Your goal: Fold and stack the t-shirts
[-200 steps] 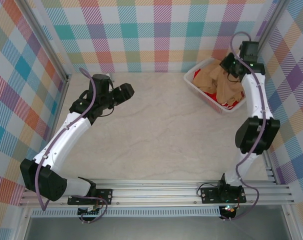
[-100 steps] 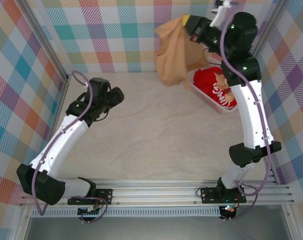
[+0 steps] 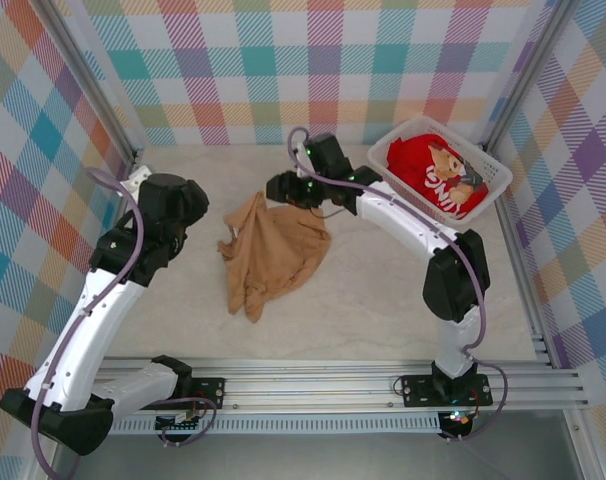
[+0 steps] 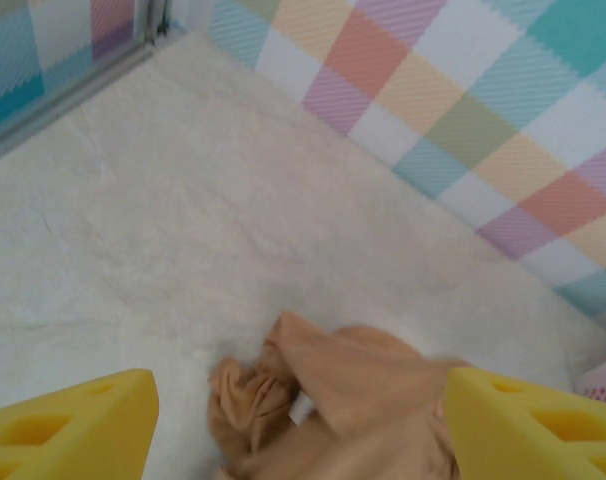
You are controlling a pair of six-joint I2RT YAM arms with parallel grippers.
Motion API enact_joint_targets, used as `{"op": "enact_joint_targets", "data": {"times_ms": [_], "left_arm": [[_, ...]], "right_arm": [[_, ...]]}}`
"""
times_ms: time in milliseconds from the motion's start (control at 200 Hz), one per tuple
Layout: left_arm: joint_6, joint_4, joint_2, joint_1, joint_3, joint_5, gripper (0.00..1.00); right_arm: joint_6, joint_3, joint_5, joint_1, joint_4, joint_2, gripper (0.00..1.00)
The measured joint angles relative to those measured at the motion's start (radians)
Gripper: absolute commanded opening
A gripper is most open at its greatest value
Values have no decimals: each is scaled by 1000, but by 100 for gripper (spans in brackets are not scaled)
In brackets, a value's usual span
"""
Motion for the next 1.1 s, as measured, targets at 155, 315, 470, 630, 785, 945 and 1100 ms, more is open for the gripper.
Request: {"op": "enact_joint_targets", "data": {"times_ms": [155, 315, 470, 630, 785, 945, 1100], "left_arm": [[-23, -8, 86, -1, -66, 160, 71], [-52, 3, 136, -19, -122, 268, 70], [-69, 19, 135, -22, -124, 304, 70], [-70, 16, 127, -23, -124, 309, 70], [-71, 9, 88, -23, -124, 308, 69], [-71, 4, 58, -23, -124, 307, 69], [-70, 3, 65, -23, -124, 308, 69]], "right_arm": [[11, -108, 46, -139, -70, -34, 62], [1, -82, 112, -363, -104, -6, 59], [6, 62, 165, -426, -116, 164, 57], [32, 156, 219, -431, -144, 318, 56], [42, 178, 255, -470, -181, 343, 55], [45, 191, 255, -537, -216, 343, 56], [31, 189, 253, -582, -222, 343, 56]]}}
